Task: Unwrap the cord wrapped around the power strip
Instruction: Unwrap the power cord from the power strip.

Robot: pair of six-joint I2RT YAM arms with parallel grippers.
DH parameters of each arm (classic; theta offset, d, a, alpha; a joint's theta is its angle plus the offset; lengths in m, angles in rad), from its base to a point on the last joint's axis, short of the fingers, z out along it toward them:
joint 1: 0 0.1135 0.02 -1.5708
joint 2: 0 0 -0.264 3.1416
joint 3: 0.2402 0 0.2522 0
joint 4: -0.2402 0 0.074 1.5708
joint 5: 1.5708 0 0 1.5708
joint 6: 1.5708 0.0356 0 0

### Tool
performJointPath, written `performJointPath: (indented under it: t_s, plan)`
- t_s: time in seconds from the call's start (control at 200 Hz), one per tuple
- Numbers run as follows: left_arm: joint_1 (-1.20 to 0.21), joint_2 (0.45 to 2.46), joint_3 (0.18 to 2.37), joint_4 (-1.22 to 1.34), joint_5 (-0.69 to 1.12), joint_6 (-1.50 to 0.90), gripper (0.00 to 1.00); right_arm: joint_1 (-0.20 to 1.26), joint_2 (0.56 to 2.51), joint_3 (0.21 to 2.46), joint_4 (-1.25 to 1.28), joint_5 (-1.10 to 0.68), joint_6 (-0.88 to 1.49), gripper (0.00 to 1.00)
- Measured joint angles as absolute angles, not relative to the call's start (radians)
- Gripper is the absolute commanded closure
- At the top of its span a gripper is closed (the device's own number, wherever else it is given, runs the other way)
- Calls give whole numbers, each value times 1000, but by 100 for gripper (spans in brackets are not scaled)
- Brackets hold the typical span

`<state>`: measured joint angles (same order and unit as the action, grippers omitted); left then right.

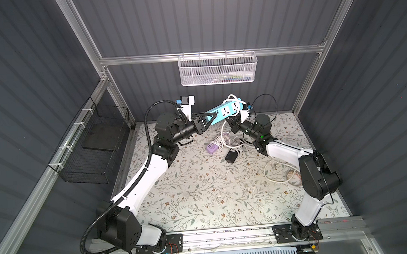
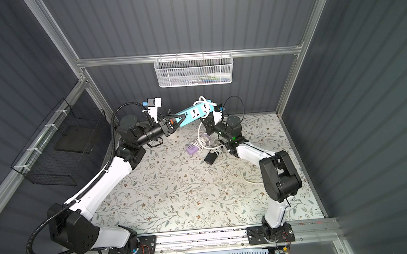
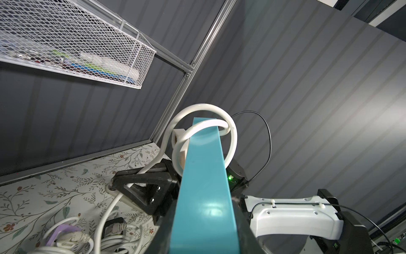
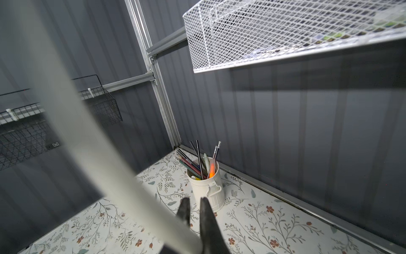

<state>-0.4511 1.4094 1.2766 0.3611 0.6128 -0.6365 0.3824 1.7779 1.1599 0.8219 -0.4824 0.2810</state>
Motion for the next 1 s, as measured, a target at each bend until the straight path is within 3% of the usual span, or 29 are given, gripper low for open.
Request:
performJointPath:
  t_s: [0.335, 0.675, 1.001]
  plan:
    - [-451, 1401, 1277, 366, 603, -635, 100, 347, 1682, 1098, 774, -495, 293, 100]
    - [-451, 1376, 1234, 363, 602, -643, 100, 242, 1664, 1309, 577, -553, 279, 100]
    - [-400, 1388, 1190, 369, 562, -626, 100, 145, 1370, 1145, 458, -615, 285, 100]
